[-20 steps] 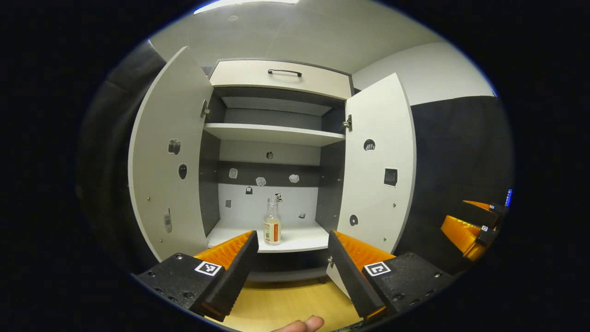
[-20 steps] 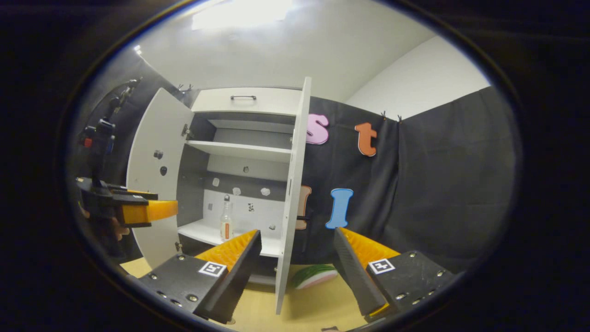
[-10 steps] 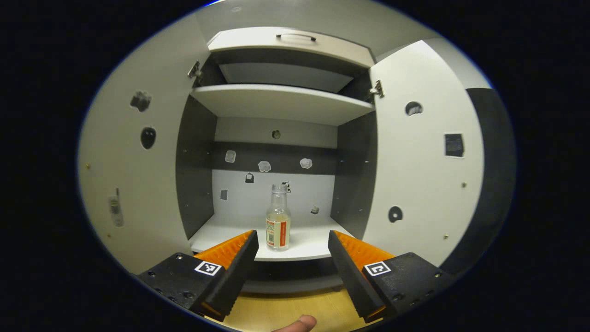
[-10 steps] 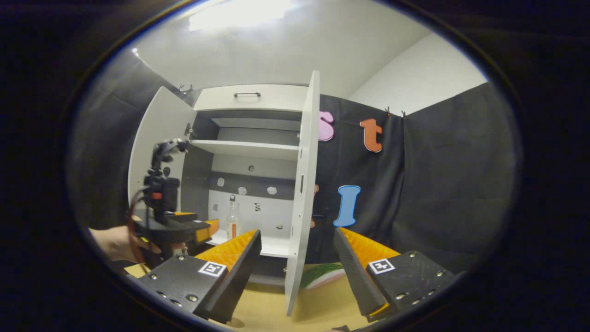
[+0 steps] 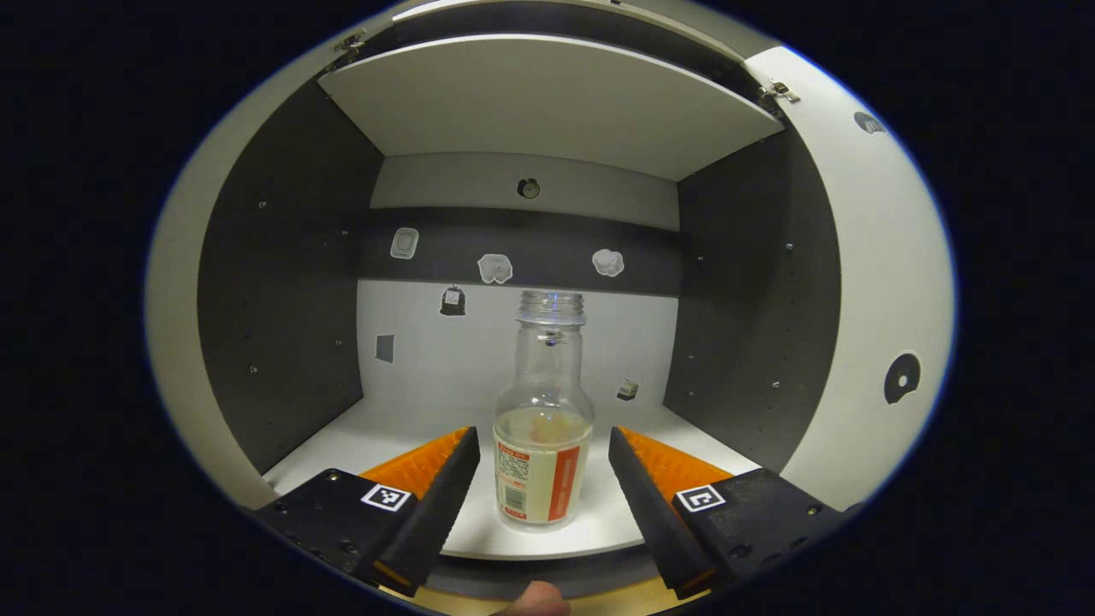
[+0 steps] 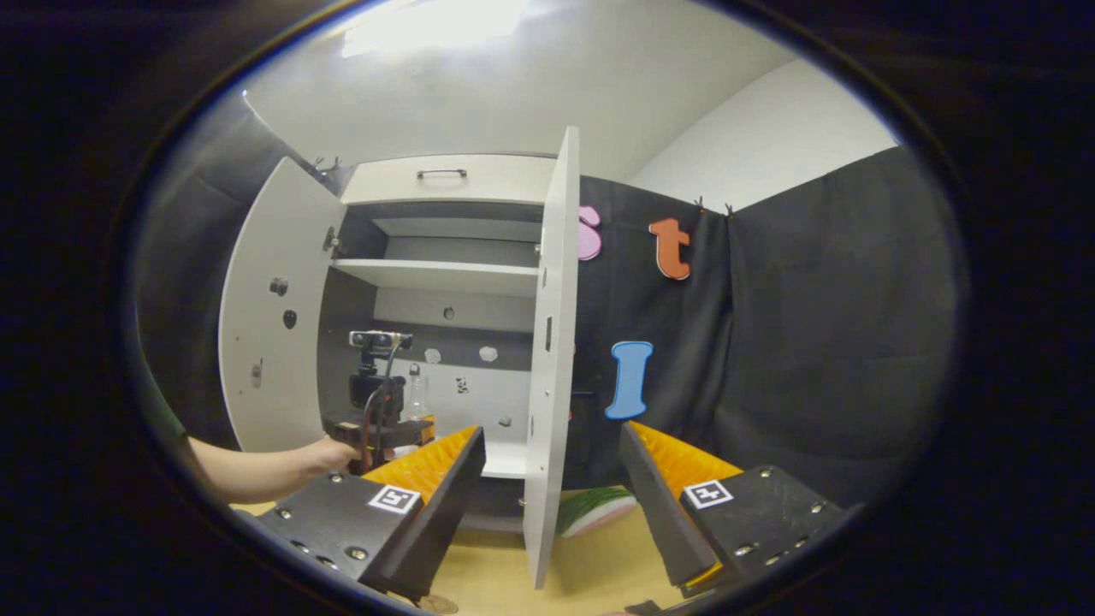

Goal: Grasp the bottle in the cabinet with the left hand and place it on the coaster, then close the right door with the right hand and the left door with the left hand.

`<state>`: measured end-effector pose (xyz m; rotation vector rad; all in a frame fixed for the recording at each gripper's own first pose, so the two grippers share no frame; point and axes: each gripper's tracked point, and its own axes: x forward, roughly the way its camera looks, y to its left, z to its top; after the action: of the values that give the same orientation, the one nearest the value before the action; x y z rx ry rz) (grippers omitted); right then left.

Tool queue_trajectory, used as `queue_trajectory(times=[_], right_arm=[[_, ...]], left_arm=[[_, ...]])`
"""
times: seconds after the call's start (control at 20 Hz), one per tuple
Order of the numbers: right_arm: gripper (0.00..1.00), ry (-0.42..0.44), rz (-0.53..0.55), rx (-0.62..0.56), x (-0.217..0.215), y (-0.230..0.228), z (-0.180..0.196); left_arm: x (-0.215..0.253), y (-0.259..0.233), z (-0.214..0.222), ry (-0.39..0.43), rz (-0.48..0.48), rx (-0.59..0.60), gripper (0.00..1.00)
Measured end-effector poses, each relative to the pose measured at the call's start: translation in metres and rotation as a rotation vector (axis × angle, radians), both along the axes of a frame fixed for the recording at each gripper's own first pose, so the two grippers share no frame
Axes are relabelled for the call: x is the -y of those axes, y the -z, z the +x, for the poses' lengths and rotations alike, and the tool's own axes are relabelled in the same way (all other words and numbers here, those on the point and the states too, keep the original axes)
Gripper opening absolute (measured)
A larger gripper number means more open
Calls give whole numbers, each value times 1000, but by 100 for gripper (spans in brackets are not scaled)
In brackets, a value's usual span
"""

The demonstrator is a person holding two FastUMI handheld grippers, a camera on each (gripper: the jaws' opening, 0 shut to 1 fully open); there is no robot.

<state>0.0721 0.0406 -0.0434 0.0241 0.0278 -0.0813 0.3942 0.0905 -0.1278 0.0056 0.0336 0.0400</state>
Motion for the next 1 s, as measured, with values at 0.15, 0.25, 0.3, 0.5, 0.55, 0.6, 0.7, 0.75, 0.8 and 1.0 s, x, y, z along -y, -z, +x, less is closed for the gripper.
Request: queue_trajectory(times=[0.15,0.25,0.3,0.5,0.55,0.6,0.7,0.75,0.8,1.0], right_arm=[[94,17,-7,-40,4,14,-2],[94,26,-3,-56,7,20,-5],[96,30,-4,-55,10,20,-7],[96,51,7,-32,26,19,-23],[96,56,15,-31,30,19,-28],[96,60,20,-29,34,18,-34],[96,62,27,-28,42,17,-48],[96,62,30,-29,47,17,-55],[96,59,36,-35,51,16,-62],[96,33,52,-21,62,8,-90]], left_arm=[[-3,0,23,-12,34,8,97],[-3,4,38,-11,49,3,96],[-1,7,44,-4,51,-7,96],[6,5,46,31,24,-20,80],[7,3,40,30,25,-28,80],[11,2,33,38,26,-35,80],[20,-7,16,46,19,-23,80],[25,-10,5,54,10,-22,80],[30,-15,-8,53,2,-16,80],[51,-36,-69,73,-61,28,80]])
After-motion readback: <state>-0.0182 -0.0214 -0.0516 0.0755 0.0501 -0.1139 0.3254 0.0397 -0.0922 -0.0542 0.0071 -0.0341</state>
